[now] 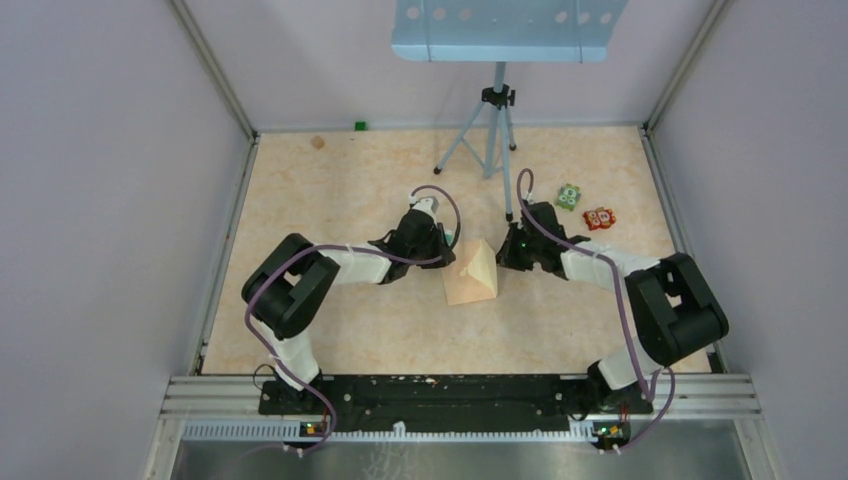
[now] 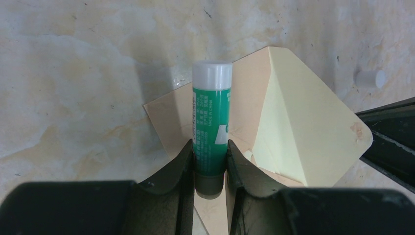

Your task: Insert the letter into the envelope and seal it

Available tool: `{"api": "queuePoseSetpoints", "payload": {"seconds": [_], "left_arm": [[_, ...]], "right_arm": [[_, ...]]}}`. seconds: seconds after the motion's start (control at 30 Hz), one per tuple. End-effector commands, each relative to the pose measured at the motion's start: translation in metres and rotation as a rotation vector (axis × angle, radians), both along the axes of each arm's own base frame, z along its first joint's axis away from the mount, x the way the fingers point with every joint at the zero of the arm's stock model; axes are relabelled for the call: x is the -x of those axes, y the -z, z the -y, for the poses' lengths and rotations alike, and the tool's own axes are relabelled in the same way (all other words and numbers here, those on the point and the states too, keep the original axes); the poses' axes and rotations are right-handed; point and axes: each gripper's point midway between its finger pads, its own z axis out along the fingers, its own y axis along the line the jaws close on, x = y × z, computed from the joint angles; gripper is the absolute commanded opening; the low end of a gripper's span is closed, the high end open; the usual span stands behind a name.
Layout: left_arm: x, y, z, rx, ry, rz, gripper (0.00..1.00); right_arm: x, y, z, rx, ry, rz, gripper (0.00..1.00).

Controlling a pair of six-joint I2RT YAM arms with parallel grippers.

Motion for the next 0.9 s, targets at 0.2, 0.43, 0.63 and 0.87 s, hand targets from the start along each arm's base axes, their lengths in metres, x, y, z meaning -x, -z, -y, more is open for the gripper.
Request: {"api": "queuePoseSetpoints", "payload": {"seconds": [0.2,0.43,0.63,0.87], "left_arm": [[0.000,0.010,-0.005,-0.020,-0.041,-0.043,0.00],[0.000,0.010,-0.005,-0.018,-0.040,-0.043,0.00],[0.000,0.010,-0.005,-0.018,-0.043,-0.044,0.00],[0.000,0.012,-0.005,-0.018,-0.043,-0.048,0.00]], "right_arm": [[-0.007,-0.008,-0.036,-0.064,-0.066,0.032,0.00],[-0.003,0.000,-0.044,-0.065,-0.089,0.016,0.00],[-0.001,0.007,-0.048,-0.064,-0.105,0.005,0.00],[0.001,0.010,-0.055,-0.069,-0.124,0.001,0.00]]}}
